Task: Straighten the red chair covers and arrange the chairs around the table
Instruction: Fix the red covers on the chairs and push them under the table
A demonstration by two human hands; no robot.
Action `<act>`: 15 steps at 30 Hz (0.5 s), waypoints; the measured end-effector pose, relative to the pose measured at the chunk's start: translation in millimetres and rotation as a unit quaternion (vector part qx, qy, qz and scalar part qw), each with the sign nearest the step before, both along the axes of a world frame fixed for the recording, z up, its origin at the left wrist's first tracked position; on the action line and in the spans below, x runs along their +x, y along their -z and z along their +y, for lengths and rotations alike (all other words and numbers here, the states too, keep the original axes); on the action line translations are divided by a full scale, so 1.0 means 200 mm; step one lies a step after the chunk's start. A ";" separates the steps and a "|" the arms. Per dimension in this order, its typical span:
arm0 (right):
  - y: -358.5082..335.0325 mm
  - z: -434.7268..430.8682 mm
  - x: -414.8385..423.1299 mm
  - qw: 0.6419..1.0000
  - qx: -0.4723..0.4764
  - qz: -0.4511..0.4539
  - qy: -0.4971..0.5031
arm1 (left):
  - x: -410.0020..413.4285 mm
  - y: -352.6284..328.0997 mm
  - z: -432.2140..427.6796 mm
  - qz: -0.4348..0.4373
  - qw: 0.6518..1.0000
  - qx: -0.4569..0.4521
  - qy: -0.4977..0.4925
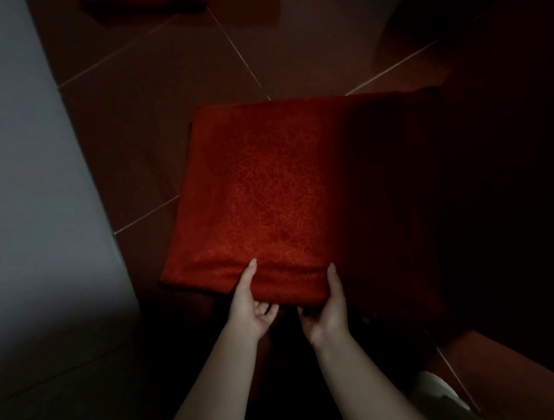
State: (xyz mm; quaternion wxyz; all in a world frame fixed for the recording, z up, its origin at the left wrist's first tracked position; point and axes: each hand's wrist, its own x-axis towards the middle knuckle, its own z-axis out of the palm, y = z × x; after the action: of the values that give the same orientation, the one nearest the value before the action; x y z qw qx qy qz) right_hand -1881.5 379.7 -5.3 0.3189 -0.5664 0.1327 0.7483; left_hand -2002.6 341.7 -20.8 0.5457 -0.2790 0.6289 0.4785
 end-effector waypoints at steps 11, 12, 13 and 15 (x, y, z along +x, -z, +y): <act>-0.22 0.05 0.01 0.997 -0.057 0.014 0.056 | 0.06 -0.20 0.02 0.006 0.998 -0.031 -0.045; -0.25 0.06 0.01 0.997 -0.057 0.012 0.056 | 0.05 -0.23 0.03 0.008 0.998 -0.030 -0.048; -0.28 0.08 0.00 0.997 -0.060 0.009 0.052 | 0.05 -0.26 0.04 0.010 0.998 -0.029 -0.051; -0.35 0.10 0.00 0.997 -0.070 0.002 0.042 | 0.05 -0.34 0.06 0.014 0.998 -0.026 -0.055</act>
State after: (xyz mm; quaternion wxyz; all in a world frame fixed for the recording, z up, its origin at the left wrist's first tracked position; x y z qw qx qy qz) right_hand -1881.7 400.5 65.5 0.3097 -0.5794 0.2089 0.7244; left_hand -1992.7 354.2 47.7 0.5021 -0.3209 0.6322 0.4952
